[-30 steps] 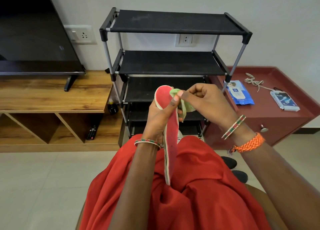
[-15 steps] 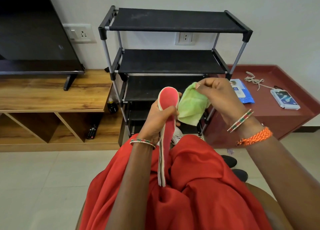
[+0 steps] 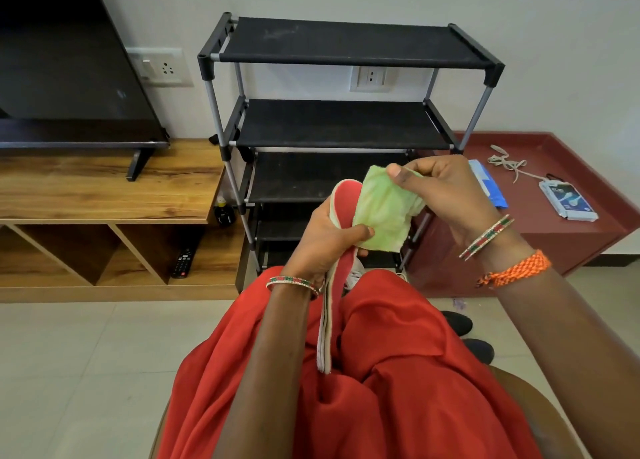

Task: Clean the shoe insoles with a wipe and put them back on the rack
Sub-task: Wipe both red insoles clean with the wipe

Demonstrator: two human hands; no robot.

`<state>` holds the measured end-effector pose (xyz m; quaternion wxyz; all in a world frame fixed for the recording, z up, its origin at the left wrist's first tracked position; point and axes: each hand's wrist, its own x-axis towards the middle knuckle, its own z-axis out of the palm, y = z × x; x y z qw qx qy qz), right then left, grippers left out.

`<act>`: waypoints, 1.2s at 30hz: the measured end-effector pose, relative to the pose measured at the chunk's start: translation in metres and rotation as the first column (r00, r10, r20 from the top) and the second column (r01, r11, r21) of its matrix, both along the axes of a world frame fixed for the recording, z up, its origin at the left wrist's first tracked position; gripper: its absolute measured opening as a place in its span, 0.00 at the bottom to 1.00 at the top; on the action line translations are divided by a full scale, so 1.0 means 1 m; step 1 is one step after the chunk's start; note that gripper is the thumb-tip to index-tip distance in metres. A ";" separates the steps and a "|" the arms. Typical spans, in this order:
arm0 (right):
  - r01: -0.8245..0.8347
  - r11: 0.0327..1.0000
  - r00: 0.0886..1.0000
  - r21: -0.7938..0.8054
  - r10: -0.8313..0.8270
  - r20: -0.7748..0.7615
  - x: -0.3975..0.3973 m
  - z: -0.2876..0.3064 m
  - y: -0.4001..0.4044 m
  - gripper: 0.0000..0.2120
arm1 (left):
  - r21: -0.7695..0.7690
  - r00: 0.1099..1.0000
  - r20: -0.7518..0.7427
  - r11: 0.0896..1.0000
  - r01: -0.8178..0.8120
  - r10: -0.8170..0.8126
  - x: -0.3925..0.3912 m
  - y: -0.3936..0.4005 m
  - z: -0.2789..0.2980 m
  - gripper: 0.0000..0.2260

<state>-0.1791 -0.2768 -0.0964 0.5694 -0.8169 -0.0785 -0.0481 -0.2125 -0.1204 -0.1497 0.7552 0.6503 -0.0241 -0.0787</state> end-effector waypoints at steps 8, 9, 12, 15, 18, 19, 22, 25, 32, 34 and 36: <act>-0.007 1.000 0.997 -0.026 0.009 0.074 0.000 -0.005 0.003 0.06 | -0.147 0.991 -0.131 0.989 0.020 -0.040 -0.003 -0.002 0.002 0.08; -0.041 0.998 0.993 -0.039 0.045 0.106 -0.001 -0.005 0.004 0.04 | -0.136 0.989 -0.145 0.991 -0.012 -0.007 -0.002 -0.003 0.001 0.08; -0.164 0.975 0.958 -0.148 0.193 0.210 -0.010 -0.007 0.008 0.06 | -0.160 0.969 -0.220 0.976 -0.146 0.109 0.000 -0.007 0.000 0.10; -0.209 0.923 0.893 -0.324 0.315 0.322 -0.020 -0.023 0.011 0.10 | -0.223 0.951 -0.269 0.950 -0.218 0.155 0.002 -0.005 0.000 0.04; -0.179 0.860 0.839 -0.477 0.387 0.382 -0.026 -0.041 0.009 0.12 | -0.337 0.951 -0.293 0.921 -0.196 0.096 0.001 -0.001 0.003 0.03; -0.168 0.854 0.834 -0.492 0.389 0.391 -0.026 -0.042 0.007 0.13 | -0.372 0.951 -0.300 0.910 -0.182 0.068 0.001 0.000 0.003 0.02; -0.168 0.877 0.867 -0.450 0.349 0.357 -0.025 -0.041 0.004 0.13 | -0.427 0.947 -0.322 0.892 -0.148 0.003 0.000 0.004 0.003 0.11; -0.224 0.930 0.923 -0.292 0.299 0.243 -0.027 -0.036 0.004 0.13 | -0.376 0.961 -0.274 0.916 -0.141 0.035 0.002 0.004 0.000 0.12; -0.254 0.965 0.959 -0.060 0.243 -0.148 -0.007 -0.004 0.002 0.11 | -0.201 0.996 -0.068 0.977 -0.070 0.057 0.000 0.003 -0.001 0.03; -0.358 0.924 0.909 -0.135 0.311 -0.279 -0.006 0.000 0.000 0.11 | -0.194 0.998 -0.051 0.979 -0.057 0.048 0.001 0.004 -0.001 0.05; -0.337 0.923 0.918 -0.185 0.279 -0.281 -0.008 0.000 -0.001 0.11 | -0.234 0.997 -0.062 0.971 -0.054 0.041 0.002 0.005 -0.002 0.08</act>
